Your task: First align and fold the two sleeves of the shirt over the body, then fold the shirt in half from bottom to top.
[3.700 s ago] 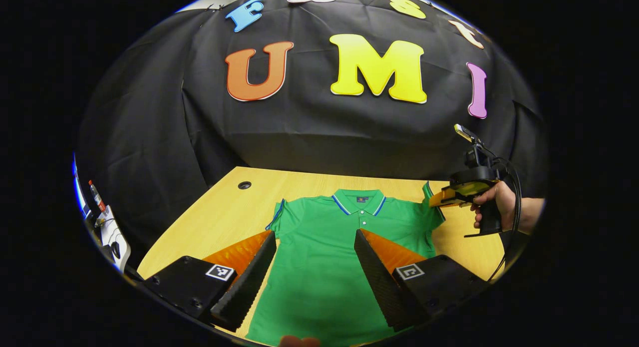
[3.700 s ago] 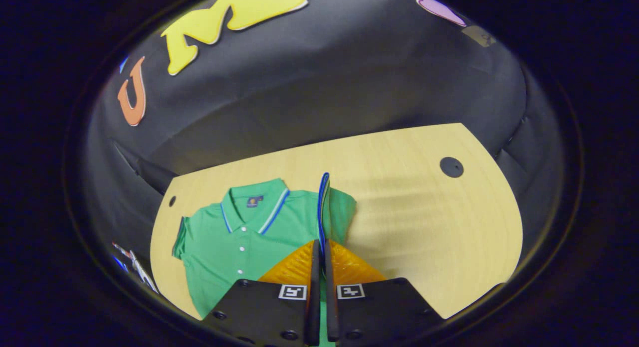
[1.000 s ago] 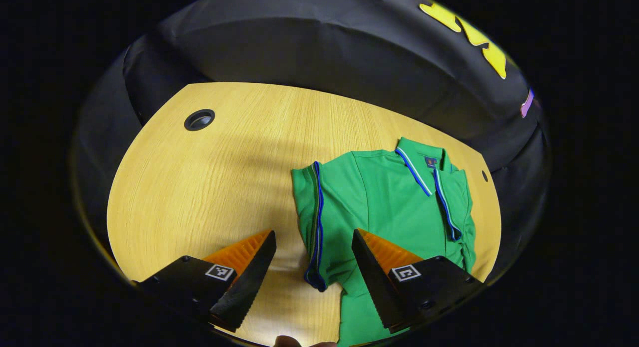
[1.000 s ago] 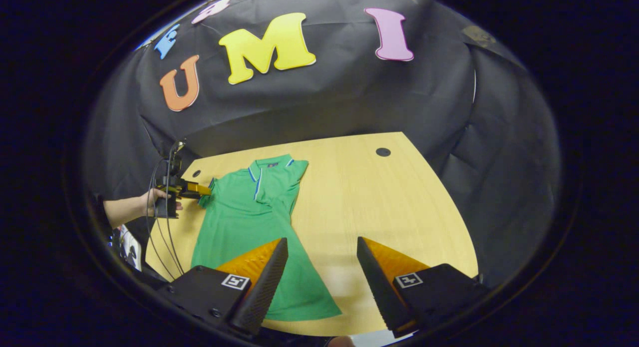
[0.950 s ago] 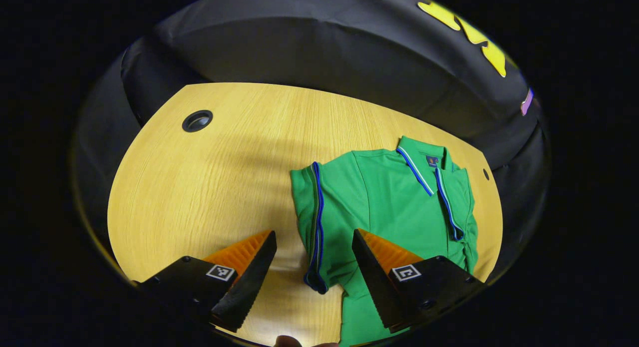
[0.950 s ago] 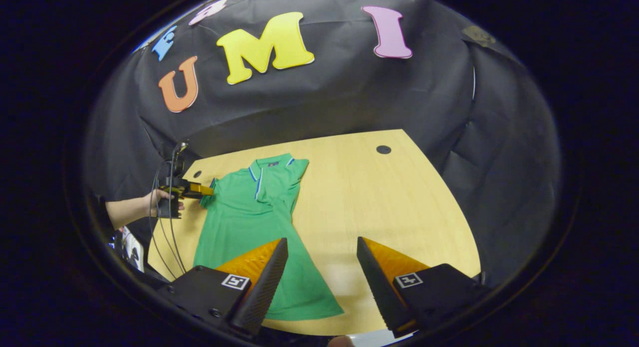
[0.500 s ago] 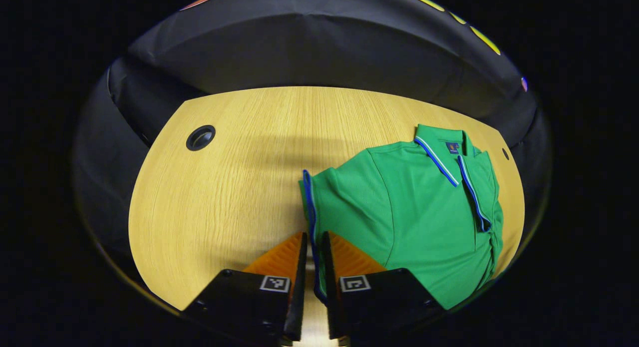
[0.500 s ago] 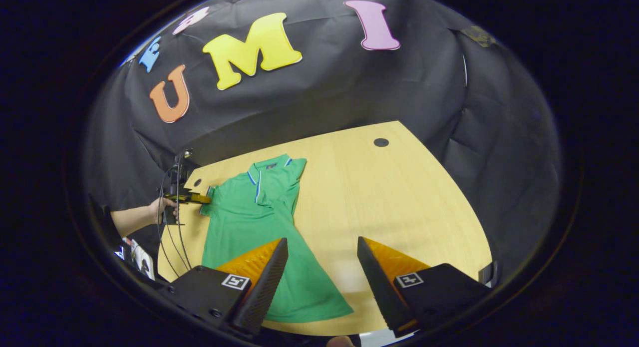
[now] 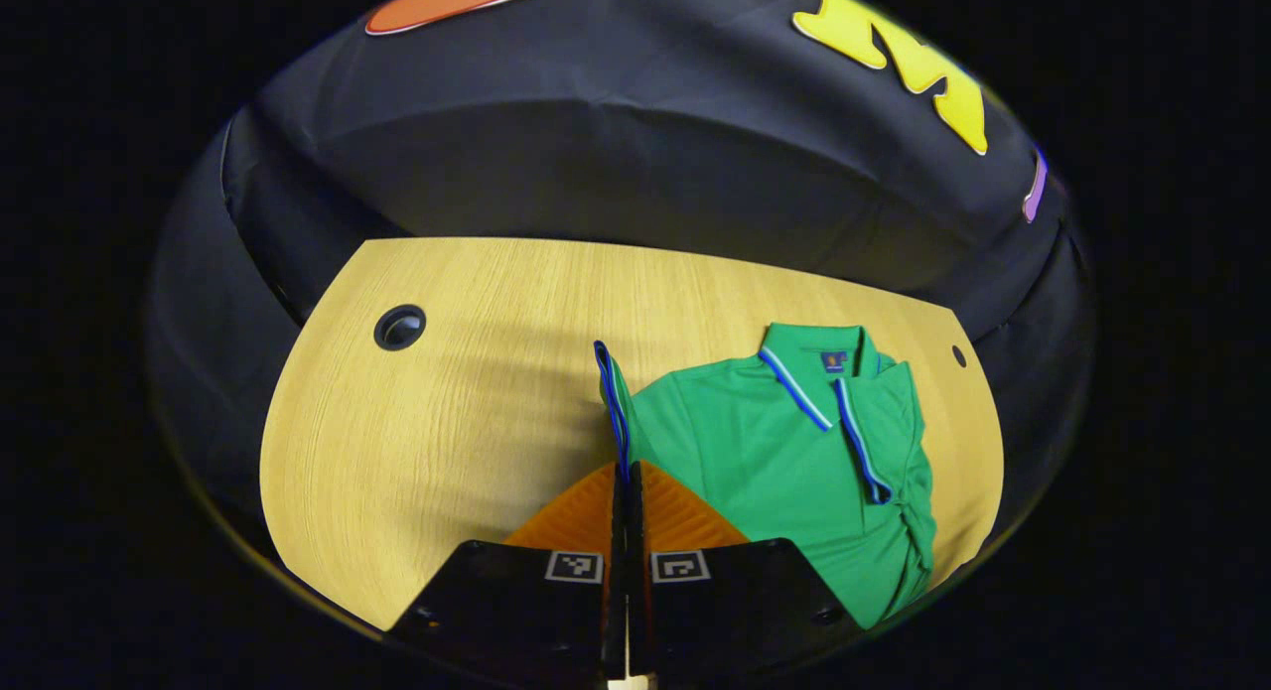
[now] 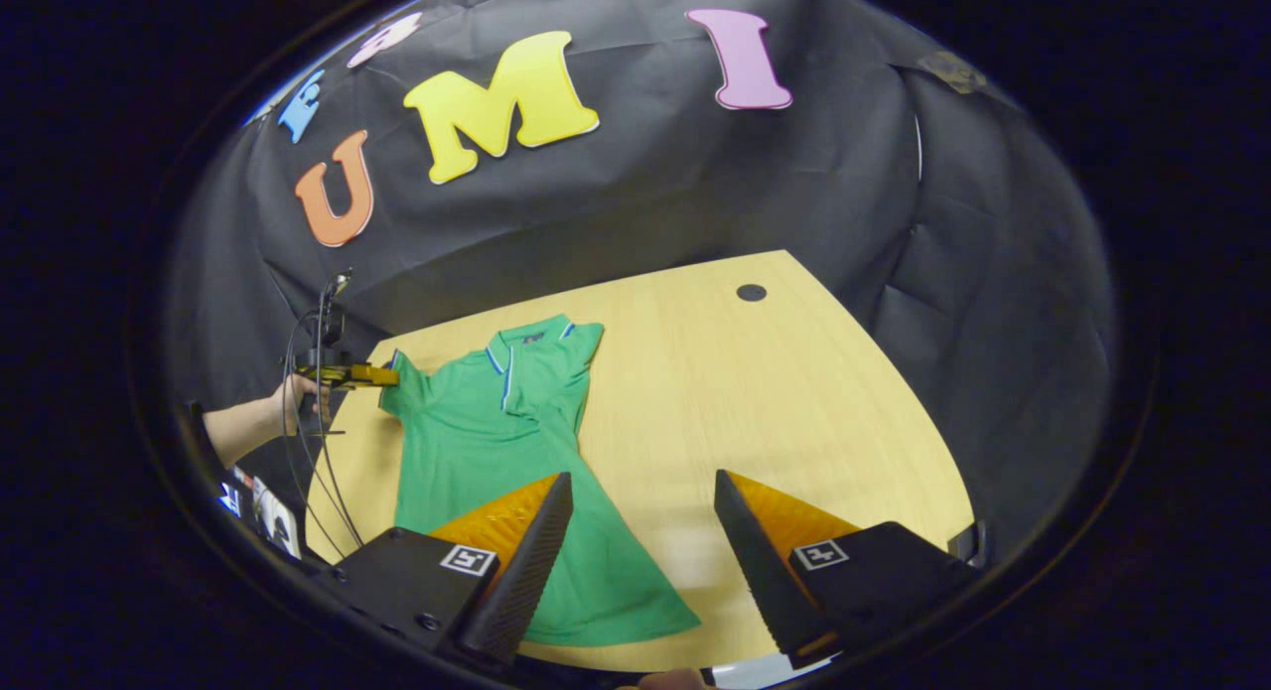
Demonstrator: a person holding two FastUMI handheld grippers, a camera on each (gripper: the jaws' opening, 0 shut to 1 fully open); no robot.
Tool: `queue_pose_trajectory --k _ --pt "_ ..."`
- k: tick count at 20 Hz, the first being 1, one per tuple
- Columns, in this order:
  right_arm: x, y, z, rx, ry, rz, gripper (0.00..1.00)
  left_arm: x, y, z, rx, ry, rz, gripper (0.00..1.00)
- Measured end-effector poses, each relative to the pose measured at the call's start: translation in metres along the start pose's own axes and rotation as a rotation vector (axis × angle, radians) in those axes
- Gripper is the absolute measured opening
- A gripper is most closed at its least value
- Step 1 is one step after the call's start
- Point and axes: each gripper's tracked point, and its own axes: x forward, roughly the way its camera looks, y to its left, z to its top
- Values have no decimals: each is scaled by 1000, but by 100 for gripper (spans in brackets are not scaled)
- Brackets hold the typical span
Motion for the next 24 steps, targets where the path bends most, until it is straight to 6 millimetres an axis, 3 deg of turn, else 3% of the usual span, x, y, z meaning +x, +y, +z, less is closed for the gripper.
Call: queue_pose_trajectory --k 3,6,11,12,13,14,15,16,17,18,19,22,24 --pt "-9 -2 7 -5 -37 13 93 -7 -35 12 33 -15 -28 4" --pt "-22 -13 7 -13 -59 1 92 0 -61 11 70 7 -29 4" --pt "-43 -44 -2 11 -79 -54 92 25 -112 -3 70 59 -70 4" --pt "-47 -51 -2 14 -84 -65 86 31 -122 -6 72 67 -78 4" --pt "-49 -56 -4 17 -83 -75 92 37 -132 -11 77 77 -83 4" --pt "-51 -60 -6 20 -81 -84 92 43 -140 -16 82 87 -84 4" --pt "-52 -64 -7 25 -80 -89 92 49 -146 -22 84 102 -80 11" --pt "-51 -66 -7 29 -78 -92 92 56 -151 -27 80 117 -74 4" --pt "-52 -67 -7 30 -76 -94 86 61 -156 -31 69 129 -76 5" --pt "-52 -67 -8 27 -75 -92 92 64 -162 -35 51 136 -85 0" --pt "-51 -67 -7 21 -74 -90 86 68 -166 -37 35 139 -95 7" --pt "-48 -62 -3 -3 -74 -76 86 66 -173 -34 -20 108 -130 22" --pt "-45 -56 1 -14 -77 -57 86 57 -163 -33 -4 81 -96 58"
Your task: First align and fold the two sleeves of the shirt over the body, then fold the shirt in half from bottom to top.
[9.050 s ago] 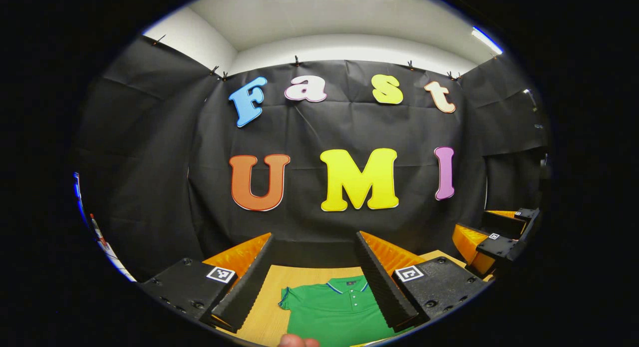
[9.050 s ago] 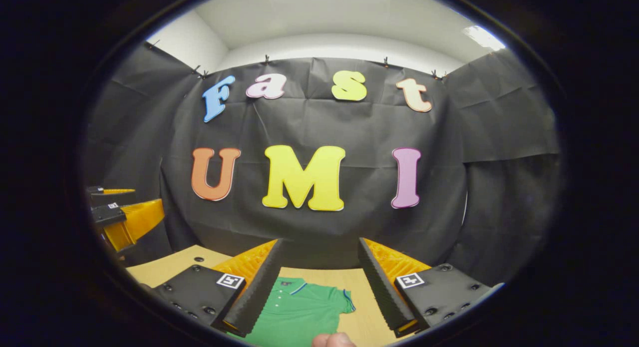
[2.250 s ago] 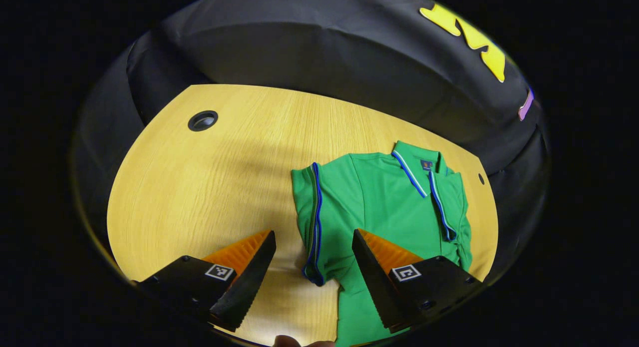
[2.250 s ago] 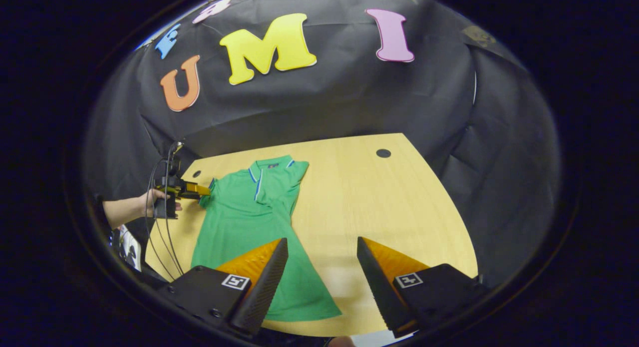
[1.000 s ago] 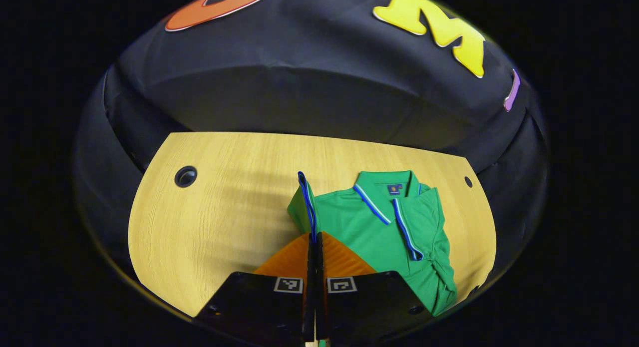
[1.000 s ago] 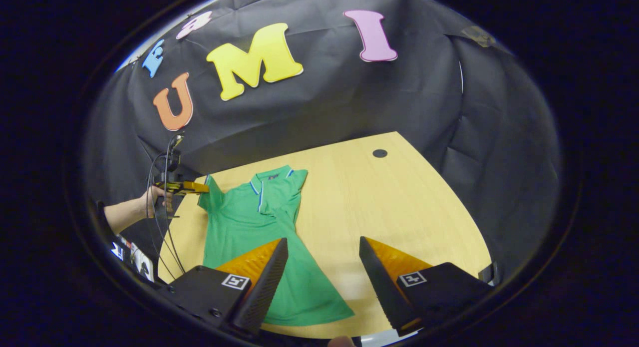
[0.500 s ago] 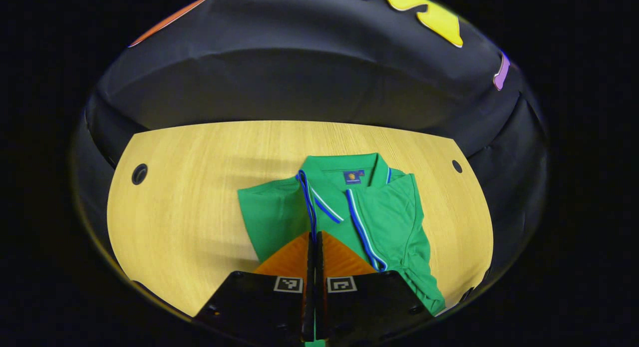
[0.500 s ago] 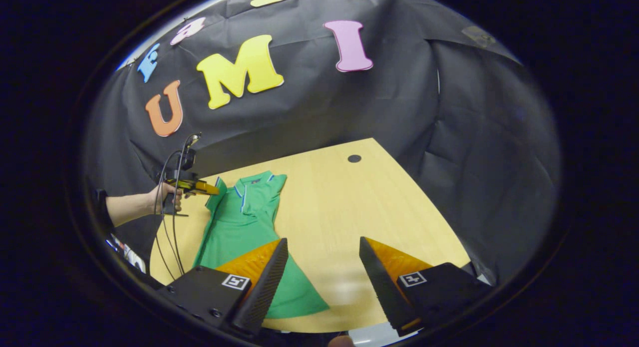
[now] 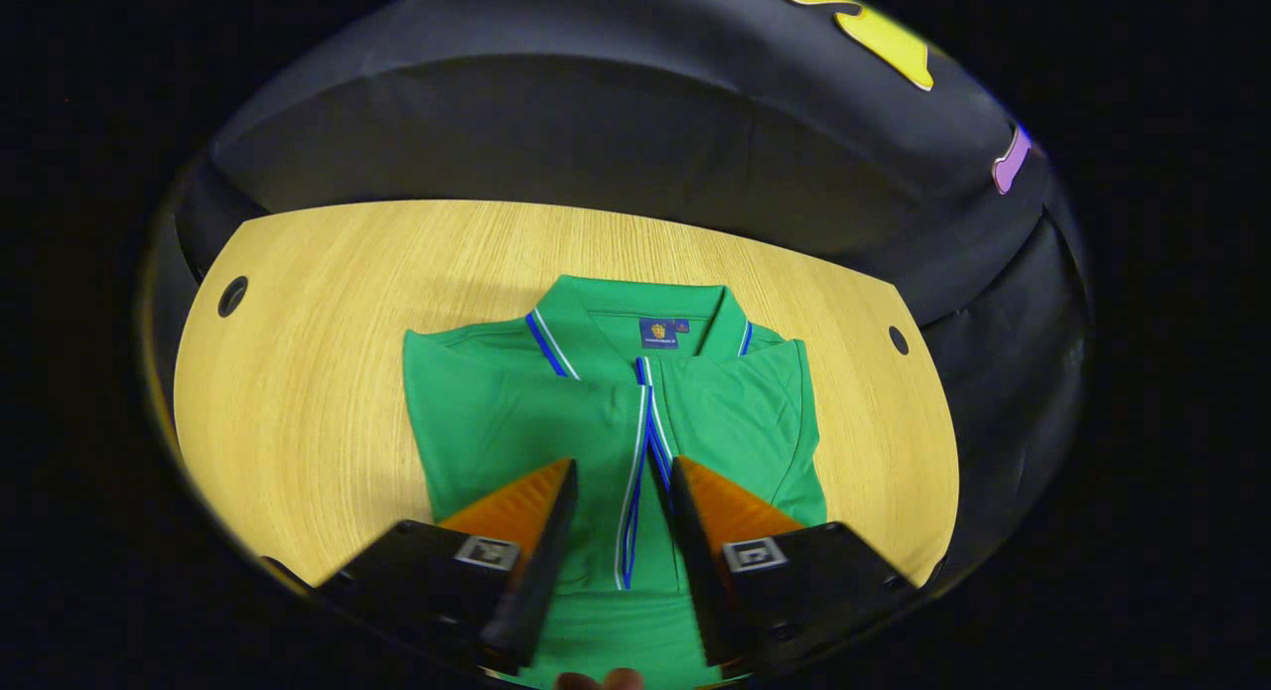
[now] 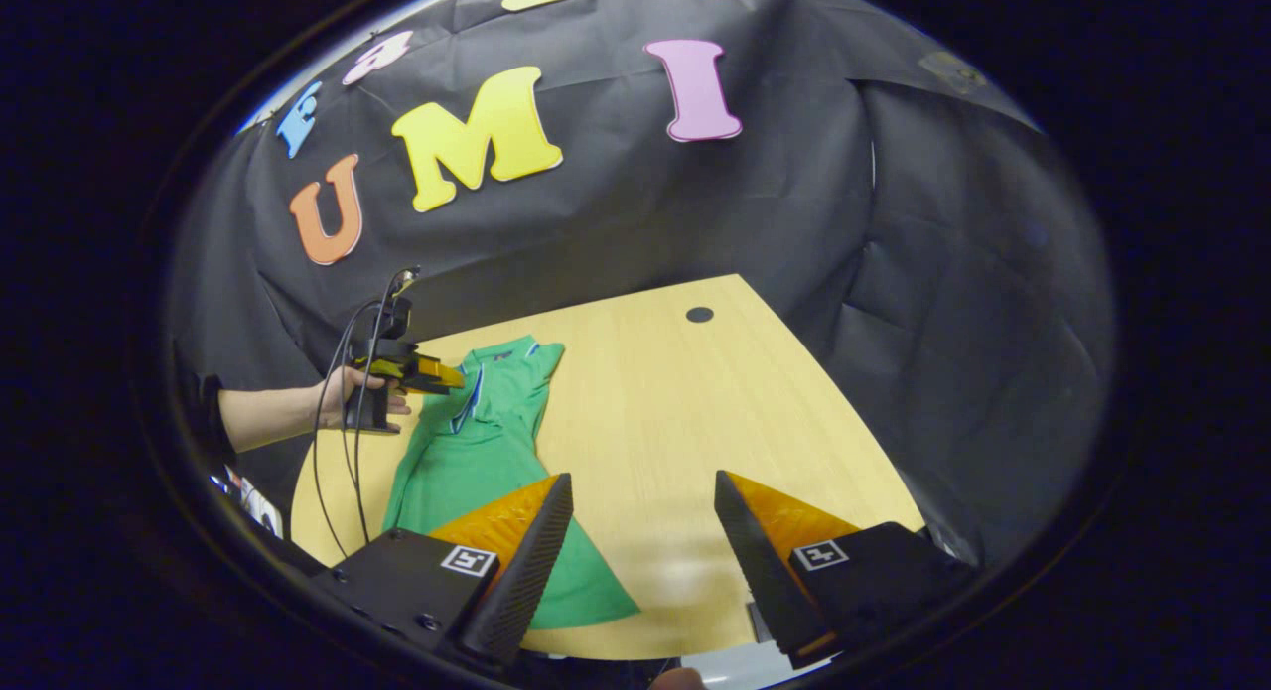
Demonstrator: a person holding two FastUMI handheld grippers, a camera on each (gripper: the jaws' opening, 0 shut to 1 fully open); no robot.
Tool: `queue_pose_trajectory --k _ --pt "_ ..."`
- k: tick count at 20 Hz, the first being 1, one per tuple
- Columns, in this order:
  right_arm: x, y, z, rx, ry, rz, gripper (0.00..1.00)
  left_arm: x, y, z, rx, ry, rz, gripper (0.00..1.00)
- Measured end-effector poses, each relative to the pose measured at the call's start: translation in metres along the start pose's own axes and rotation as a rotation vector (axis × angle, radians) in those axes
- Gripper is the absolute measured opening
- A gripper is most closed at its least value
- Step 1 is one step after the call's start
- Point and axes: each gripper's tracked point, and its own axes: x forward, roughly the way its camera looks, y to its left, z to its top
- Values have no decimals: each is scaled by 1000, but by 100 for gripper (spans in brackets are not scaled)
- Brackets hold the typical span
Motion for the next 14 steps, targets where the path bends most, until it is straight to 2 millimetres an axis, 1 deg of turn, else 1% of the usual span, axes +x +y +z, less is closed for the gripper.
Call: queue_pose_trajectory --k 2,3,4,5,7,9,11,13,14 --pt "3 12 3 -17 -4 29 86 -22 13 0 50 -32 46 94" --pt "5 20 5 -33 -4 47 86 -34 16 -1 66 -48 50 95" --pt "6 30 4 -54 -4 67 99 -50 16 -6 77 -63 49 95" --pt "7 38 4 -80 -1 86 92 -68 17 -10 85 -77 54 95" --pt "8 56 1 -130 7 132 92 -103 24 -27 84 -110 84 95" --pt "7 72 -5 -173 17 169 92 -139 29 -50 70 -143 95 95" --pt "7 86 -16 -219 33 202 92 -168 34 -73 65 -166 105 97" --pt "11 94 -35 -291 56 230 92 -199 39 -103 73 -177 115 98" --pt "12 95 -49 -322 77 245 92 -207 41 -121 77 -175 104 98"
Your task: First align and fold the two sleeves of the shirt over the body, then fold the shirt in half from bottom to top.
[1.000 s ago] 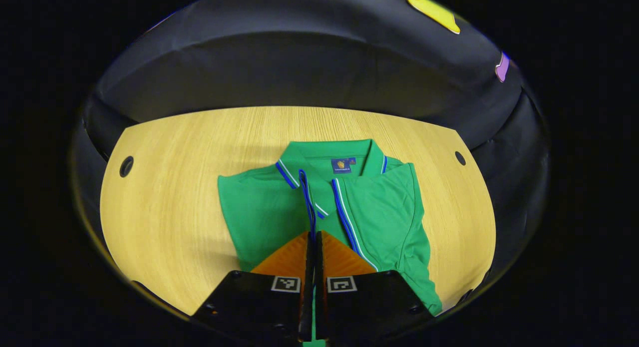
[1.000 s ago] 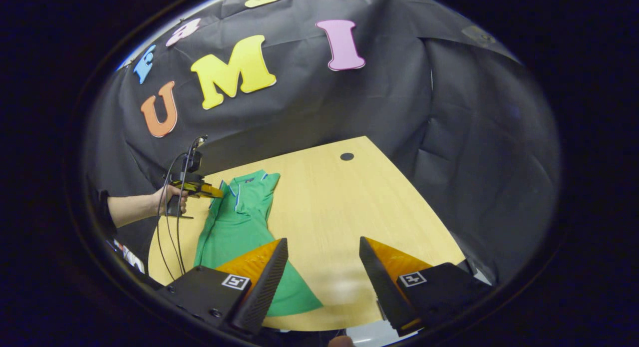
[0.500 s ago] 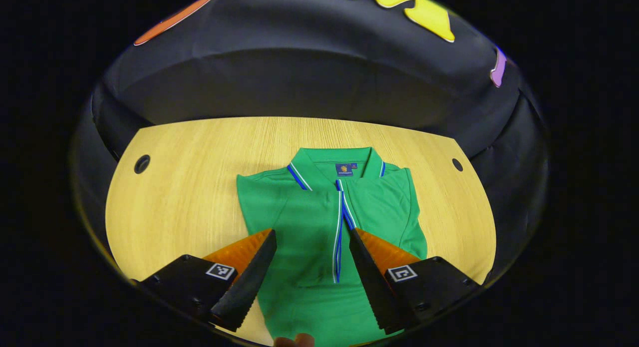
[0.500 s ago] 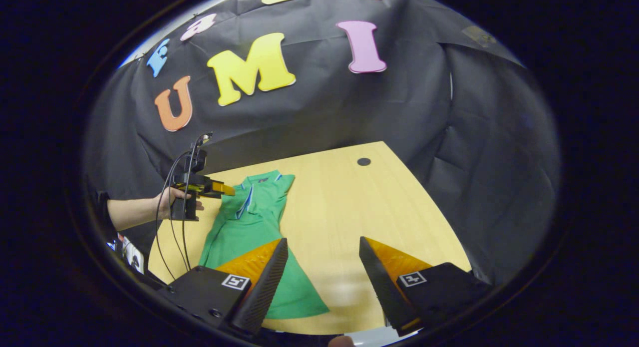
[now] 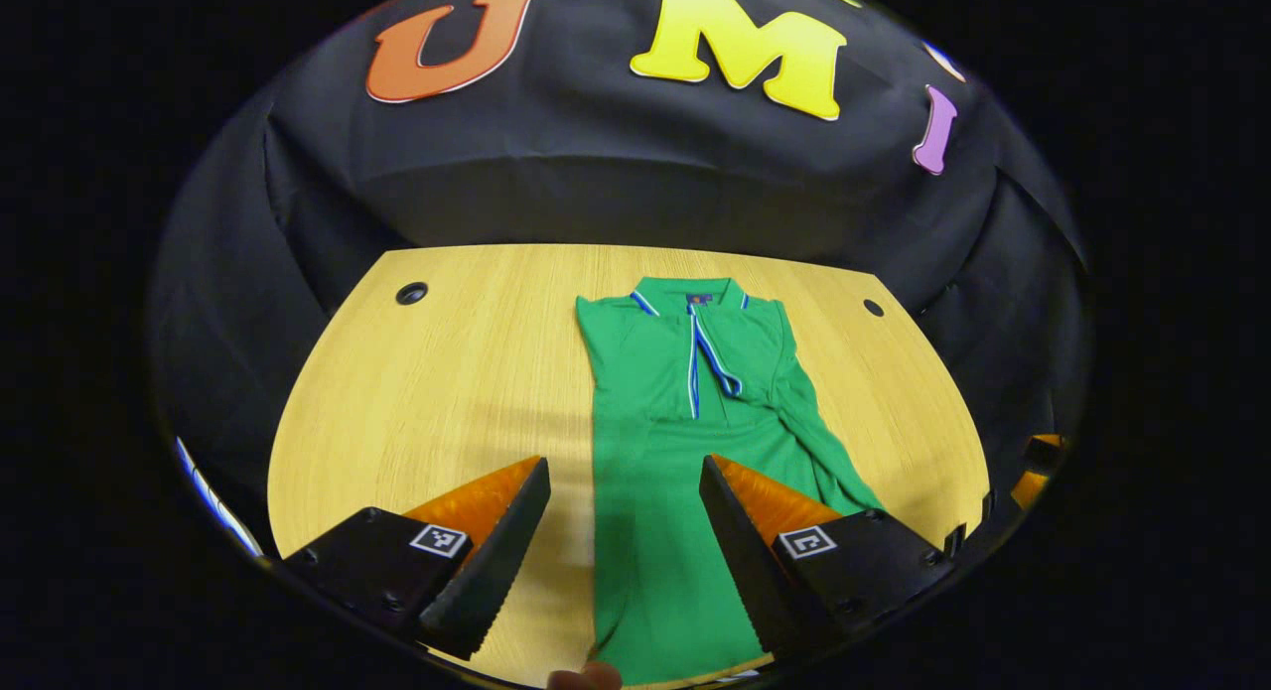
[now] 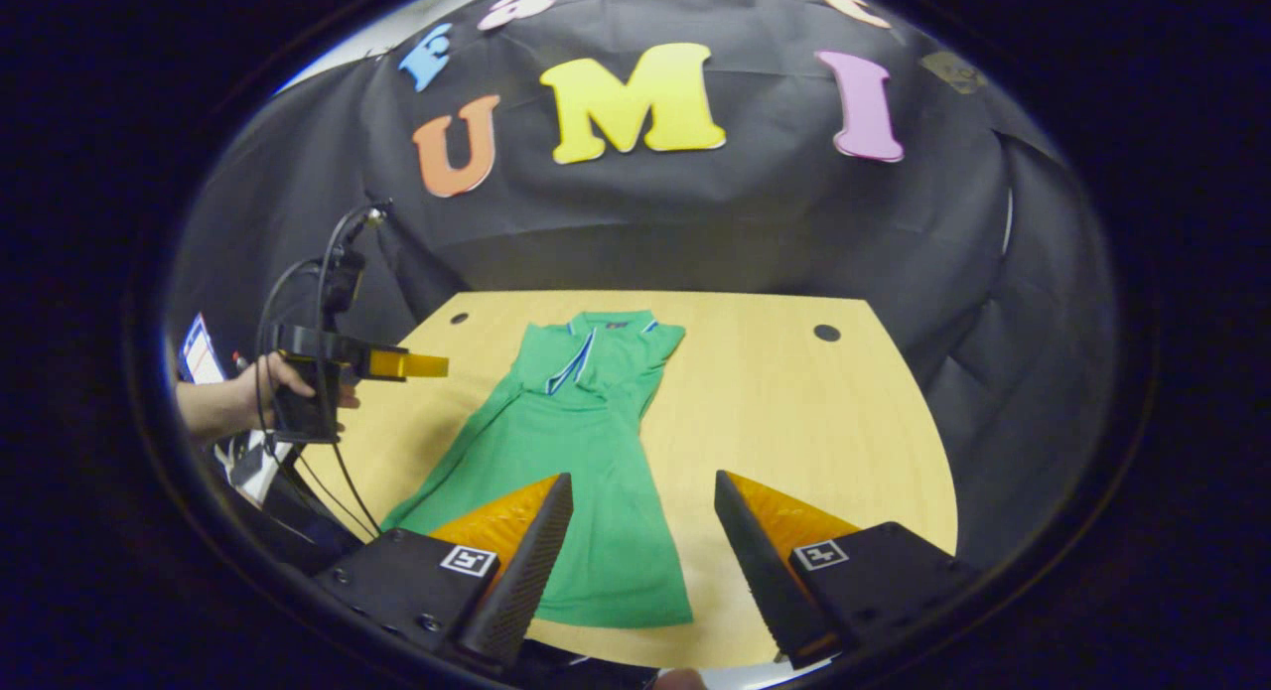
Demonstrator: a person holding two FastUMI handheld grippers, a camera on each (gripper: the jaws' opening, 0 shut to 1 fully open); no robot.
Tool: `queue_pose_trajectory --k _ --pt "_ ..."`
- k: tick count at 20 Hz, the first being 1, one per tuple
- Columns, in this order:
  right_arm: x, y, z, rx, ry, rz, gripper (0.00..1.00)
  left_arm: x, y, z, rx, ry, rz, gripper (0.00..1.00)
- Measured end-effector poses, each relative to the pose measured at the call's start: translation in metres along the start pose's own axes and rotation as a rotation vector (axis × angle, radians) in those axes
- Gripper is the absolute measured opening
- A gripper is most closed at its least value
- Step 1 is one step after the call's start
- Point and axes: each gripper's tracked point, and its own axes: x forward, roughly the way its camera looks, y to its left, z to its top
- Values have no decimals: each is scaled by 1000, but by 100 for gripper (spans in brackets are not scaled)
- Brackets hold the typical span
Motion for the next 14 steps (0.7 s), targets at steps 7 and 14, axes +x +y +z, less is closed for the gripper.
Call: queue_pose_trajectory --k 7,14 --pt "-2 -10 -82 -82 183 -18 93 -57 17 -157 5 185 -6 98" --pt "7 -28 -168 -111 369 -66 86 -81 22 -237 19 308 -12 98"
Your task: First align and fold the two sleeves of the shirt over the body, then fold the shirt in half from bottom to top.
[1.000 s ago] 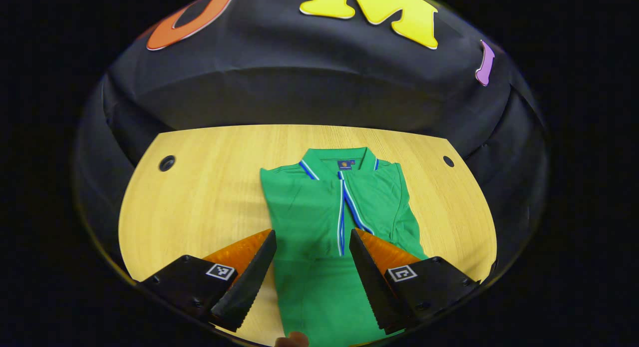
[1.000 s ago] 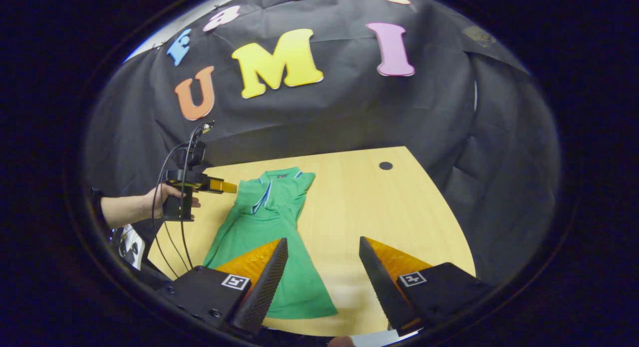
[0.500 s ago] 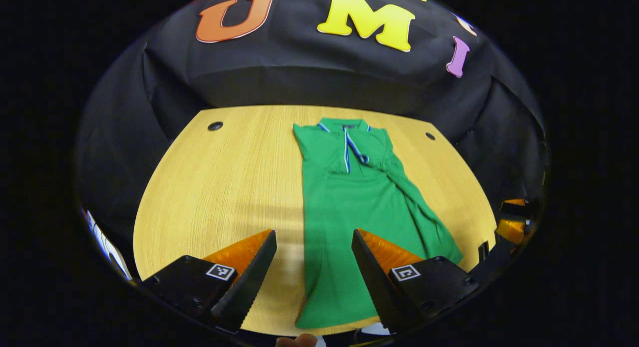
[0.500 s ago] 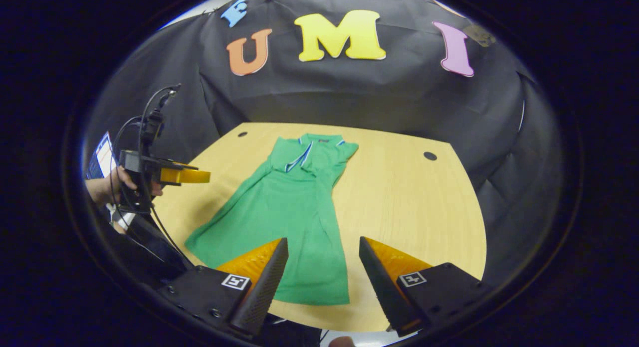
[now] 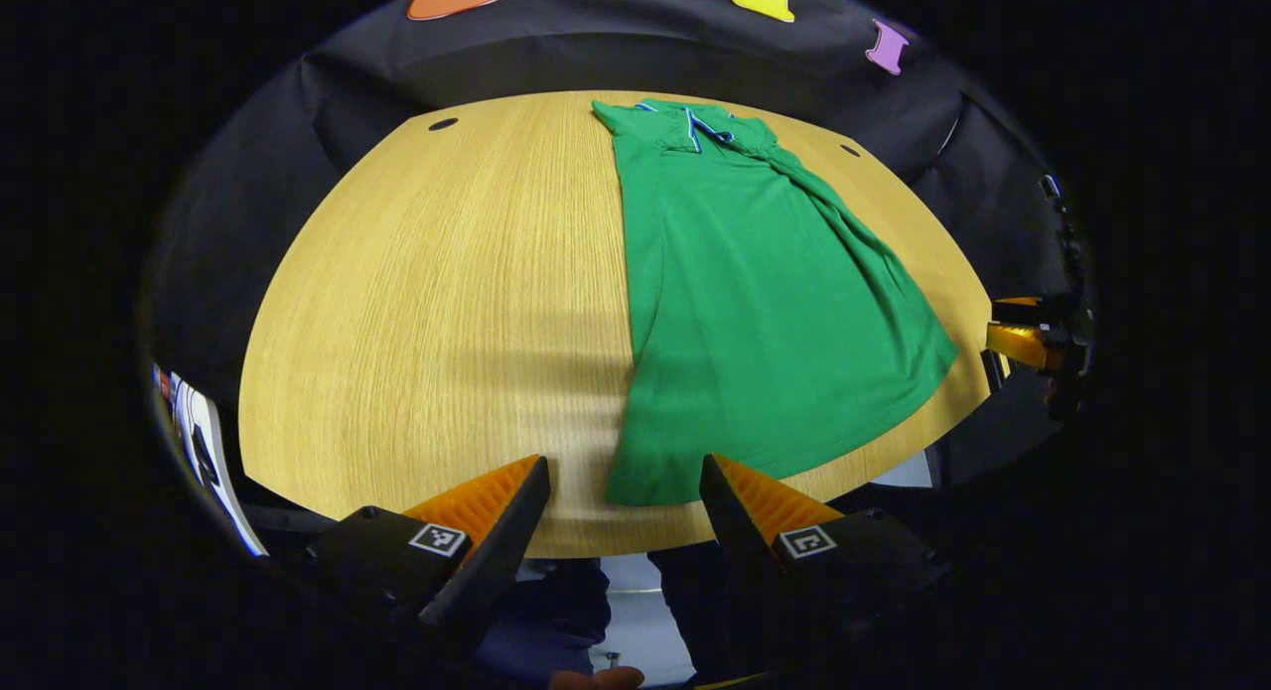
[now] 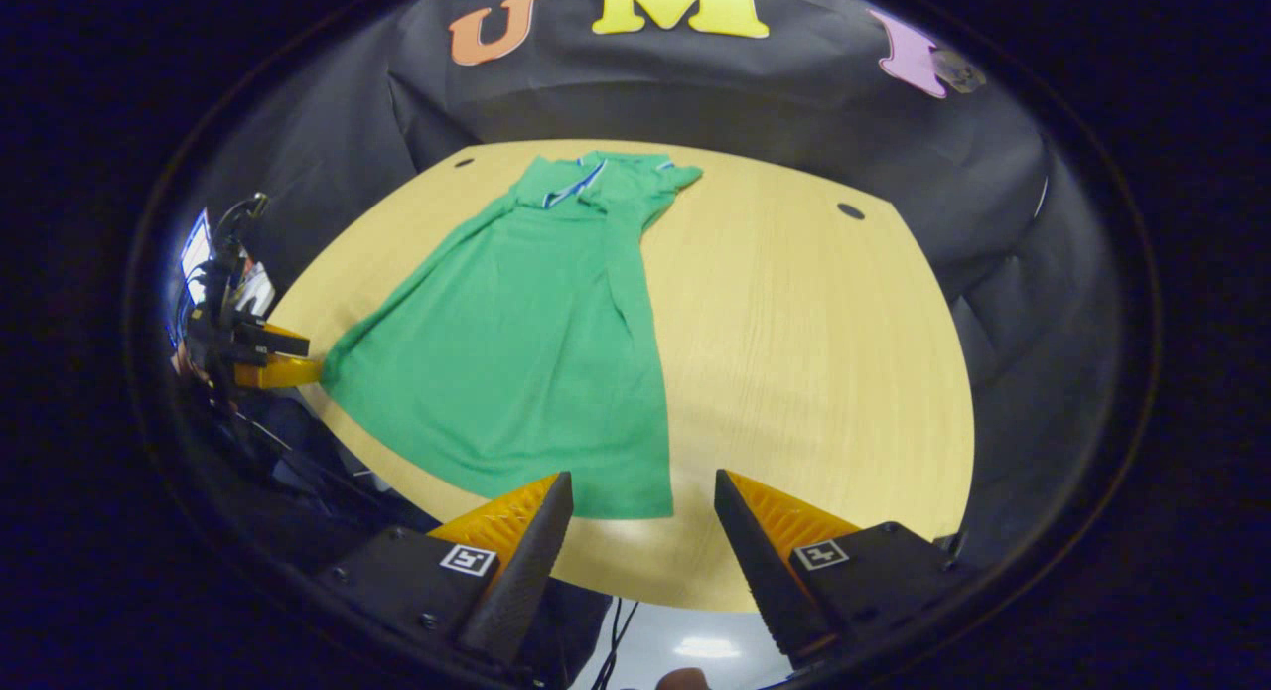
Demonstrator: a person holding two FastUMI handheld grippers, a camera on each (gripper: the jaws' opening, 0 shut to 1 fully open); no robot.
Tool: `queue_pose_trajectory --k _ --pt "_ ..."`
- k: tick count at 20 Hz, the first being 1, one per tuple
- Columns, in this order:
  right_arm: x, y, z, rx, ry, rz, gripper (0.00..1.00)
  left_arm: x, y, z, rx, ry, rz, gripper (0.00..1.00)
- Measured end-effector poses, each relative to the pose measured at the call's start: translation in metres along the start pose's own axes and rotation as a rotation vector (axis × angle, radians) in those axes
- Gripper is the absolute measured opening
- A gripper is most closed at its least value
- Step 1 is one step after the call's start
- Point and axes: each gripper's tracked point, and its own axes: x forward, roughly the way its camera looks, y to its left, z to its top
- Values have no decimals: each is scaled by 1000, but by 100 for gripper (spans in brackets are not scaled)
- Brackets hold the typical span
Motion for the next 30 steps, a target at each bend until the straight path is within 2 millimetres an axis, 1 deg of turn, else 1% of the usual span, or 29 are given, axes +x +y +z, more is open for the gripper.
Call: queue_pose_trajectory --k 1,2,4,6,7,11,13,15,16,17,19,20,22,23,24,25,26,27,28,29,30 --pt "6 -1 -8 -19 22 -9 92 2 -1 0 -8 4 -2 98" --pt "12 0 -14 -33 39 -9 93 2 -3 -3 -9 7 -6 98" --pt "21 1 -20 -41 56 -5 92 3 -3 -5 7 20 -10 98" --pt "23 3 -22 -32 63 1 93 5 2 -5 43 24 7 98" --pt "26 3 -18 -24 60 6 92 6 5 -5 53 27 15 98" --pt "40 5 -7 -2 63 8 92 6 6 -8 67 43 34 98" --pt "47 8 -7 -2 77 13 92 8 9 -6 72 50 47 98" --pt "50 12 -9 -16 85 21 93 6 8 -3 65 45 58 98" --pt "52 13 -8 -10 83 22 99 8 7 -2 60 39 63 99" --pt "51 12 -8 -7 90 21 92 9 6 -1 54 37 68 99" --pt "50 12 -9 -21 108 20 92 9 4 -1 55 20 73 99" --pt "51 13 -9 -30 116 24 93 11 4 0 44 2 80 96" --pt "50 13 -9 -35 136 28 86 14 1 0 38 -10 81 94" --pt "50 16 -9 -42 139 34 86 14 -1 0 49 -10 76 92" --pt "51 18 -10 -61 141 39 68 12 -4 0 63 -8 67 82" --pt "50 17 -11 -85 149 43 51 10 -7 0 82 -9 57 77" --pt "50 18 -10 -93 157 58 51 10 -8 -2 103 -13 52 61" --pt "52 22 -7 -77 146 70 47 10 -10 -2 114 -15 49 44" --pt "47 21 -8 -71 156 68 26 8 -11 -3 121 -13 49 38" --pt "49 20 -6 -84 162 70 5 9 -13 -3 124 -12 43 31" --pt "51 21 -6 -87 154 73 2 8 -14 -4 120 -9 33 21"
